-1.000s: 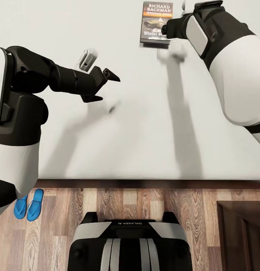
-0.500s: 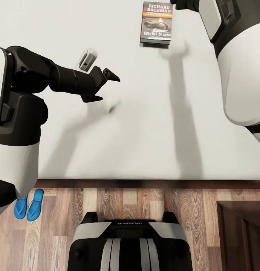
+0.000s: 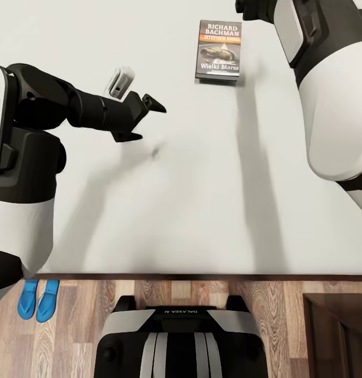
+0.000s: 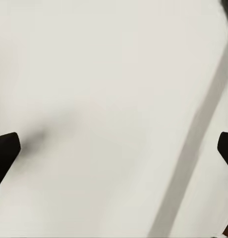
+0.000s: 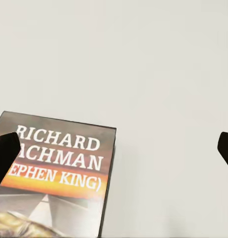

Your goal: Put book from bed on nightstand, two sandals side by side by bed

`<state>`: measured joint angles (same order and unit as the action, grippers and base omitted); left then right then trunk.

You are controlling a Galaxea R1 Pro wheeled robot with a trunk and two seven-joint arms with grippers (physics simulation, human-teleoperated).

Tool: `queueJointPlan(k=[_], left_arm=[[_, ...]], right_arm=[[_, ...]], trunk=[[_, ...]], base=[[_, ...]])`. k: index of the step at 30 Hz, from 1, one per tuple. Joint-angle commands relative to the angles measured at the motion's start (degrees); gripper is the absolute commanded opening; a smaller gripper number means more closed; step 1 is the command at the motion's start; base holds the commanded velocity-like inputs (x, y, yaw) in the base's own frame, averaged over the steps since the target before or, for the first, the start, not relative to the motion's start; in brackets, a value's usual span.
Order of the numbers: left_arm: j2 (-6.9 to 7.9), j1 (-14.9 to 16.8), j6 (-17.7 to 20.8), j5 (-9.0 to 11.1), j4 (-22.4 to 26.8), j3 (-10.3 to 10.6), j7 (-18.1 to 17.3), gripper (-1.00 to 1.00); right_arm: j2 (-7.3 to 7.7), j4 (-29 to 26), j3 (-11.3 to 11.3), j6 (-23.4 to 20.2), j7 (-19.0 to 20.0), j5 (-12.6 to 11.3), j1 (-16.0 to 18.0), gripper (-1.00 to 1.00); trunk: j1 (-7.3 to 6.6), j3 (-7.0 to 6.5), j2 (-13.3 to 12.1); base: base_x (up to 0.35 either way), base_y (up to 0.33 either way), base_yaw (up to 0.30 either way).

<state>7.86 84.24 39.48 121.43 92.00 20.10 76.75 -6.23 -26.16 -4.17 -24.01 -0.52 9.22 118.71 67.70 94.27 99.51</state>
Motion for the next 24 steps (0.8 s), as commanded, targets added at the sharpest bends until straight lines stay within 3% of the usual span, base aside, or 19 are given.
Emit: queueJointPlan(k=[1, 7, 24], left_arm=[[0.02, 0.0, 0.5, 0.2, 0.0, -0.1, 0.4, 1.0], [0.02, 0.0, 0.5, 0.2, 0.0, -0.4, 0.4, 1.0], [0.05, 0.0, 0.5, 0.2, 0.0, -0.6, 0.4, 1.0]], right_arm=[[-0.09, -0.1, -0.4, -0.3, 0.1, 0.6, -0.3, 1.0], [-0.12, -0.1, -0.4, -0.2, 0.2, 0.5, -1.3, 1.0], [-0.14, 0.0, -0.4, -0.2, 0.4, 0.6, -2.6, 1.0]], trunk=[[0.03, 0.02, 0.0], [0.03, 0.02, 0.0], [0.03, 0.02, 0.0]], base=[[0.301, 0.0, 0.0], [0.213, 0.0, 0.0], [0.086, 0.0, 0.0]])
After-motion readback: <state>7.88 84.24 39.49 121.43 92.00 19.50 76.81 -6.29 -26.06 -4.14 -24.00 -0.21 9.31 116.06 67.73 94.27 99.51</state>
